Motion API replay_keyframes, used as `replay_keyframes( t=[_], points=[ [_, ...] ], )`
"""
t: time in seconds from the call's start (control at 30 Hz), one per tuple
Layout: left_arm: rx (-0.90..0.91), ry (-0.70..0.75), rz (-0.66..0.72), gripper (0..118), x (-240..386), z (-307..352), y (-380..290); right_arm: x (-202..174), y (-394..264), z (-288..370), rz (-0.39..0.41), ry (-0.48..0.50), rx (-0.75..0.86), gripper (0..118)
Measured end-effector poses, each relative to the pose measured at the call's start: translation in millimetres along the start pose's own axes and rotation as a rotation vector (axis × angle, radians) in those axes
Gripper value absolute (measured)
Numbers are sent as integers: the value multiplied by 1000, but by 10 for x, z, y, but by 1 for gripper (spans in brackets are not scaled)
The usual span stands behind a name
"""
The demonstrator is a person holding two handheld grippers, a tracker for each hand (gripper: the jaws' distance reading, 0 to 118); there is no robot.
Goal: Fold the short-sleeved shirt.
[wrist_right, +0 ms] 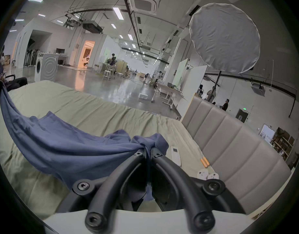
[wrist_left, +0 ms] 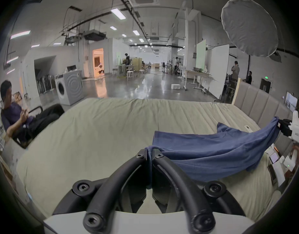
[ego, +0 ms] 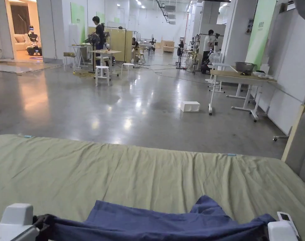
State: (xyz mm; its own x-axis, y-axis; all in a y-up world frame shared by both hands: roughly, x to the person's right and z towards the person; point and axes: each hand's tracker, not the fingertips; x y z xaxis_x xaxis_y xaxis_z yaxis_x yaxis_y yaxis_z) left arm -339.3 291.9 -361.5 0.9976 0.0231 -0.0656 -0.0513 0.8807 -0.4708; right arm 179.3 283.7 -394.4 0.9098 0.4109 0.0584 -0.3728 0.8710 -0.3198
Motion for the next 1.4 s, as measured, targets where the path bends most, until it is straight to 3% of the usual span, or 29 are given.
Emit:
replay_keyframes(
  t=[0.4, 0.87, 1.07, 1.17, 1.23, 1.3, 1.33, 1.4],
  points=[
    [-153, 6, 9, 5, -127, 688, -904, 39, -667, 906, -109, 112, -146, 4],
    [-421, -37, -4, 5, 65, 124, -1644, -343, -1588, 659, -93, 181, -442, 4],
    [-474, -40, -13, 5, 116, -116, -1757, -419, -1701, 646, -86, 186, -470, 4],
    [-462, -20, -39, 7, 142, -116, -1692, -388, -1562, 699, -90, 179, -436, 10],
    [-422, -9, -72, 29, 211, -48, -1572, -351, -1407, 740, -114, 172, -386, 40],
    [-357, 7, -106, 64, 269, 1, -1407, -318, -1196, 775, -134, 164, -315, 81],
    [-327, 12, -115, 70, 292, 21, -1331, -312, -1089, 789, -141, 156, -277, 88],
    [-246, 32, -126, 70, 368, 74, -1129, -316, -853, 819, -159, 139, -187, 89]
  ],
)
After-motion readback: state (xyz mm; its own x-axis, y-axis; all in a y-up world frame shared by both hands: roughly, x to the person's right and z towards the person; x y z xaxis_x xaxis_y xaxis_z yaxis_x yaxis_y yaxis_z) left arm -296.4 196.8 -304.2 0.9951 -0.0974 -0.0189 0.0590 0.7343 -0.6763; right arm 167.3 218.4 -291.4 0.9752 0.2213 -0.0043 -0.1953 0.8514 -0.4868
